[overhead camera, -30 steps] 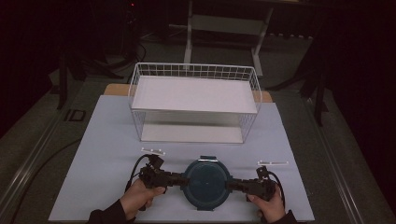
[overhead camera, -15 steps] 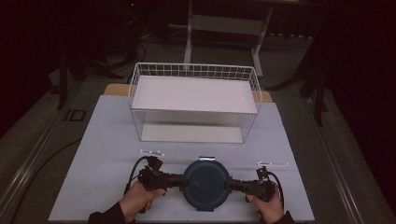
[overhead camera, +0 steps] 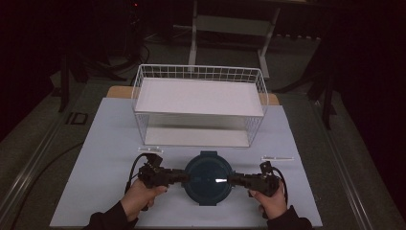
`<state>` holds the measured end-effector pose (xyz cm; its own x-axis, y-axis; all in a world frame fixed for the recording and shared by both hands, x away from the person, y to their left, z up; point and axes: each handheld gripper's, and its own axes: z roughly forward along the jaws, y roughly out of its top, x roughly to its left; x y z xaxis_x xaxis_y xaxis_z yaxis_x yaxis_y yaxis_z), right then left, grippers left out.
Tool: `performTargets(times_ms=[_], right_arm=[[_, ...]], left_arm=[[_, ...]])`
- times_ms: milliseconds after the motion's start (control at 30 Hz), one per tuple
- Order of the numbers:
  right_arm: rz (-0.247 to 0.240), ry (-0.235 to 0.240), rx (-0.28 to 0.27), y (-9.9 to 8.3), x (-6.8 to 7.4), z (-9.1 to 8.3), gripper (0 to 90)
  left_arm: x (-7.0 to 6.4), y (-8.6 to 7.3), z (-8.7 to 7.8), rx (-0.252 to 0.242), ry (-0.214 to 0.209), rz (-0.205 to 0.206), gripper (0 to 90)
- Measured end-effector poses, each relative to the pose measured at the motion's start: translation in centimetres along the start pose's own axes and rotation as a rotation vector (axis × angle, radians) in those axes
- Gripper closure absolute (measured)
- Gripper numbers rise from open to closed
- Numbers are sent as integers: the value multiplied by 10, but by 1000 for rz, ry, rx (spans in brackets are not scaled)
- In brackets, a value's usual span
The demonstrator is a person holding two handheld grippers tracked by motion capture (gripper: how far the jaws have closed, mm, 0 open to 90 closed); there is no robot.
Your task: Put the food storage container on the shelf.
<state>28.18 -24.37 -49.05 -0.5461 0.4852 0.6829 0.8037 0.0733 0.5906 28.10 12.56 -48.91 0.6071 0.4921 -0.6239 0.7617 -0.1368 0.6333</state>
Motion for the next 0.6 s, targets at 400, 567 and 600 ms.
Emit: performTargets(times_ms=[400,567,600], right_arm=[[-50,9,-25,34,-8,12,561],[-74,-1,-54,52,-16,17,561],[-83,-5,-57,55,-17,19,561]], left_arm=[[17,32,-5,-52,17,58,563],[30,43,-3,-95,23,76,562],[32,44,-2,-99,28,83,562]])
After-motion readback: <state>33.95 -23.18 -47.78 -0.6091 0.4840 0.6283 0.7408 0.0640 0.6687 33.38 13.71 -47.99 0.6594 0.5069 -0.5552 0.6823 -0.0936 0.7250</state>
